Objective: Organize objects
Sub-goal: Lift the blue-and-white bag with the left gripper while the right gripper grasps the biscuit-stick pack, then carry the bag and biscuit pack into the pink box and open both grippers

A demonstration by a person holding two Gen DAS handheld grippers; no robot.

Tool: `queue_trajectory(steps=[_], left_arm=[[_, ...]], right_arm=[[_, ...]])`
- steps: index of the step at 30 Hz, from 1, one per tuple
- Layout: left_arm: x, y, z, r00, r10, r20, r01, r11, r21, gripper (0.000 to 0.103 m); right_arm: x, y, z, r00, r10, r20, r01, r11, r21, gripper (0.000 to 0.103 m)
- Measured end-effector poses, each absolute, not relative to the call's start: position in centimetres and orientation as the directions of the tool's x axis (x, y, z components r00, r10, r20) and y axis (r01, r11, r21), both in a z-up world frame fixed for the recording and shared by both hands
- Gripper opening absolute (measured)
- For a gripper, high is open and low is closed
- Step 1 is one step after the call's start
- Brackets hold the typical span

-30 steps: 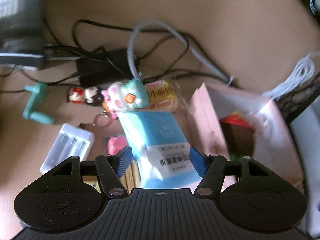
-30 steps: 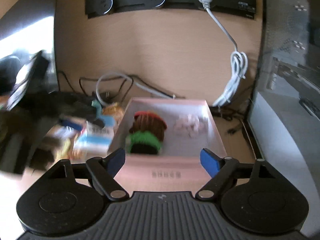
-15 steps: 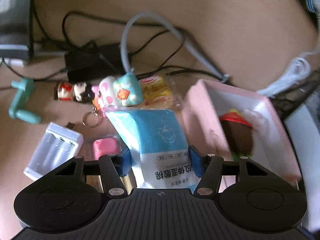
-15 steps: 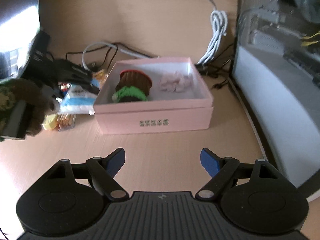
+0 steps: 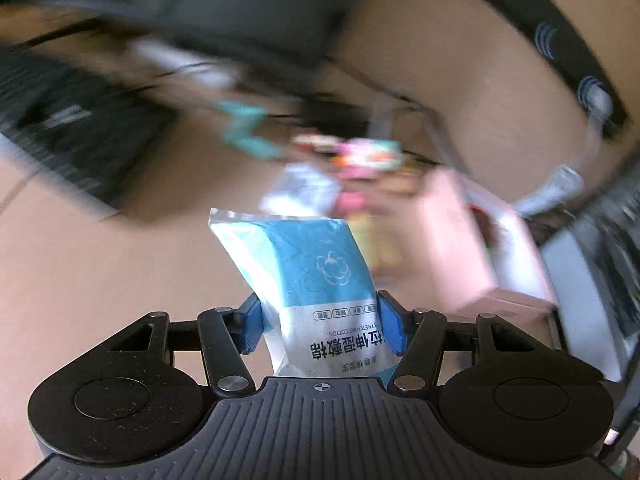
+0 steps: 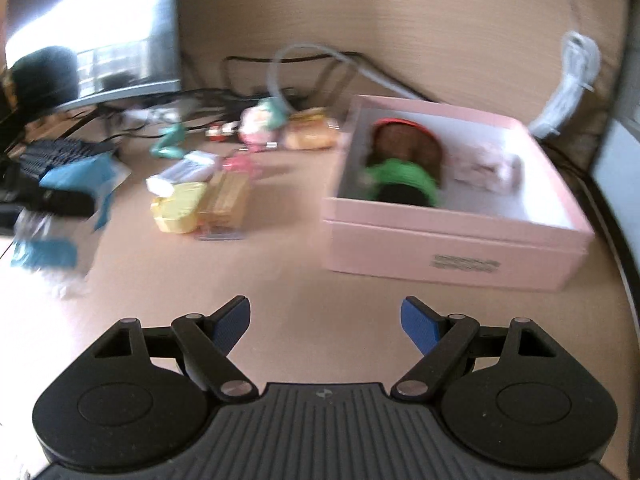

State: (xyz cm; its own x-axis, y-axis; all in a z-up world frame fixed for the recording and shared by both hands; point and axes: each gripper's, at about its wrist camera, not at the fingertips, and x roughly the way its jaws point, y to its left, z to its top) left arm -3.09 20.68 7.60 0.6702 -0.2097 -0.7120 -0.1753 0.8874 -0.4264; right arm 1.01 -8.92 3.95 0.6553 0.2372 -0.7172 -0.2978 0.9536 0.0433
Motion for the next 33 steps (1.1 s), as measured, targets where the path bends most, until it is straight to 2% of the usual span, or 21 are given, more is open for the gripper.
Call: queue_trajectory(steps=[4,11,14,18,19,22,23,25,28,33], left_arm=[[-6.9,25.3,7.7,0.688,-0.126,-0.714,-0.339,0.815,-0.470,0.063],[-11.1,28.5,9.9,0.724,-0.041,-0.689,-0.381,0.809,-0.448,0.063],[-12.3,29.2,10.0,0.717,-0.033,-0.696,-0.386,0.813,-0.436,0.063],[-13.5,29.8,9.6,0.709,-0.053,-0.704,-0.360,0.831,-0.425,0.063],[-13.9,30.0,9.5,0.705,-0.057,-0.707,-0.355,0.834,-0.422,0.063],[-14.1,31.0,8.8,0.684,-0.074,-0.725,-0.336,0.851,-0.403,0.063],[-14.0,31.1,8.6,0.678,-0.077,-0.731,-0.331,0.856,-0.397,0.063],[-13.5,31.4,8.0,0.658,-0.098,-0.746,-0.310,0.868,-0.388,0.063],[-12.3,30.9,7.3,0.632,-0.154,-0.760,-0.249,0.888,-0.388,0.063],[-9.8,28.1,5.9,0.594,-0.276,-0.756,-0.122,0.898,-0.423,0.063]], right_arm=[[1.4,-5.6,4.2,0.636,0.287,-0.716,-0.377,0.925,0.036,0.083],[2.9,0.5,4.8,0.630,0.369,-0.683,-0.487,0.873,0.023,0.083],[4.6,2.7,5.1,0.654,0.374,-0.657,-0.472,0.881,0.032,0.083],[8.3,4.1,5.1,0.715,0.309,-0.627,-0.343,0.937,0.071,0.079],[9.1,4.1,4.9,0.731,0.280,-0.622,-0.298,0.951,0.078,0.075],[11.7,4.1,3.2,0.721,0.233,-0.653,-0.214,0.971,0.110,0.049],[12.3,4.3,2.6,0.710,0.225,-0.667,-0.207,0.972,0.108,0.045],[12.5,4.3,1.5,0.701,0.203,-0.684,-0.191,0.977,0.094,0.045],[10.8,3.6,0.9,0.684,0.230,-0.692,-0.209,0.971,0.116,0.036],[5.2,2.2,1.0,0.684,0.201,-0.701,-0.209,0.975,0.076,0.034]])
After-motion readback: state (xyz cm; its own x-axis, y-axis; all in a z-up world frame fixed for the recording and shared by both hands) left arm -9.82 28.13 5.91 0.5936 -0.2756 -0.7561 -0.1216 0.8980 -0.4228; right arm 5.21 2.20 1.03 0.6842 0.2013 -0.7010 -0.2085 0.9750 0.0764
